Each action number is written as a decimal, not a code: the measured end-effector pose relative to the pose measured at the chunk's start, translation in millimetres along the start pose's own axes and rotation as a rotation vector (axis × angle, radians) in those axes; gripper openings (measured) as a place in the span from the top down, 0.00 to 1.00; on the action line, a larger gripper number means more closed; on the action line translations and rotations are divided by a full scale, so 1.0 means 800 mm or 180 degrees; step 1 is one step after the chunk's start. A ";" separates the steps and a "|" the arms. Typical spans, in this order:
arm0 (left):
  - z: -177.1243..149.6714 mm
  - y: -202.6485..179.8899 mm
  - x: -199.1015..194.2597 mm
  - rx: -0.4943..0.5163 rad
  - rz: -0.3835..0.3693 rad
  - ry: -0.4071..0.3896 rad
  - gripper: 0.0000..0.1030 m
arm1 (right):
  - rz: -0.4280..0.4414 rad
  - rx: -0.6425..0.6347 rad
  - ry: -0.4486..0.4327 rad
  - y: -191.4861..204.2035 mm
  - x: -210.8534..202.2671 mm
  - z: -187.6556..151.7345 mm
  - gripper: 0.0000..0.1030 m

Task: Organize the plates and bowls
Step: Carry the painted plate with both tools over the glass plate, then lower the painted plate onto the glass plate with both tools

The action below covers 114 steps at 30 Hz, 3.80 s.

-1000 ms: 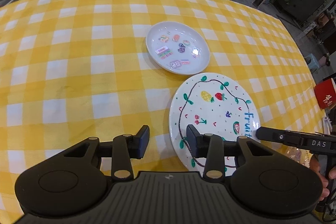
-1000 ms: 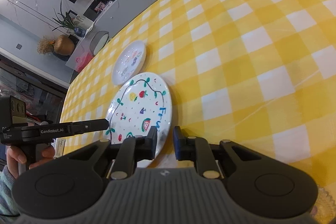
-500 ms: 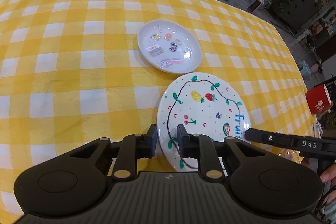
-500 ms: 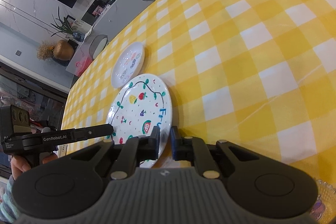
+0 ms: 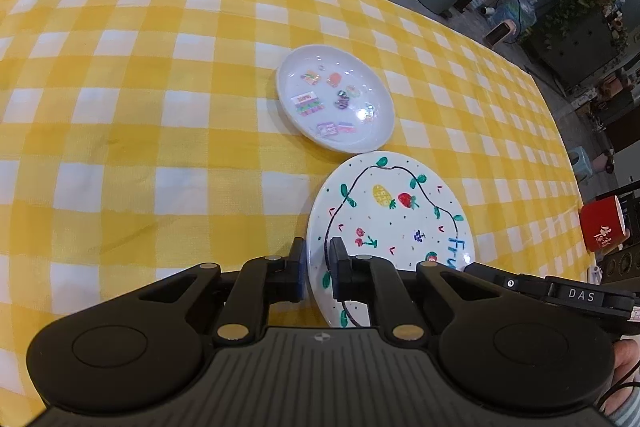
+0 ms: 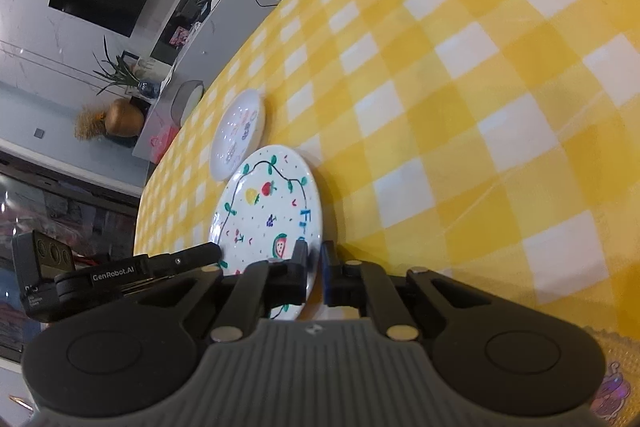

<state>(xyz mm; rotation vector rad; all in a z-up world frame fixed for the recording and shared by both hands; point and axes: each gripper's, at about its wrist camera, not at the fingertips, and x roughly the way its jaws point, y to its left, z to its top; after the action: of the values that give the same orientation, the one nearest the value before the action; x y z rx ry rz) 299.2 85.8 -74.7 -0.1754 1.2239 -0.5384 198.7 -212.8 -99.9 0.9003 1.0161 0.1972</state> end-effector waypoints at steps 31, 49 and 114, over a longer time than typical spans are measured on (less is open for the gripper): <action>-0.030 -0.201 0.018 0.0147 -0.0105 0.0149 0.91 | -0.0287 0.0338 -0.0436 -0.101 -0.180 0.019 0.95; -0.155 -0.240 -0.008 -0.0140 0.0174 -0.0021 0.90 | -0.0382 0.0185 -0.0208 -0.126 -0.233 -0.045 0.95; -0.240 -0.261 -0.002 0.0198 0.1049 -0.0424 0.85 | -0.0794 -0.0753 -0.0206 -0.088 -0.199 -0.096 0.96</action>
<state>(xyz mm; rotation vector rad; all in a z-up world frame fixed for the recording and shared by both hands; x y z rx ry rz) 58.5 -63.7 -53.8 0.0435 1.0773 -0.2727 33.0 -299.6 -64.0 0.5566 1.0114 0.0750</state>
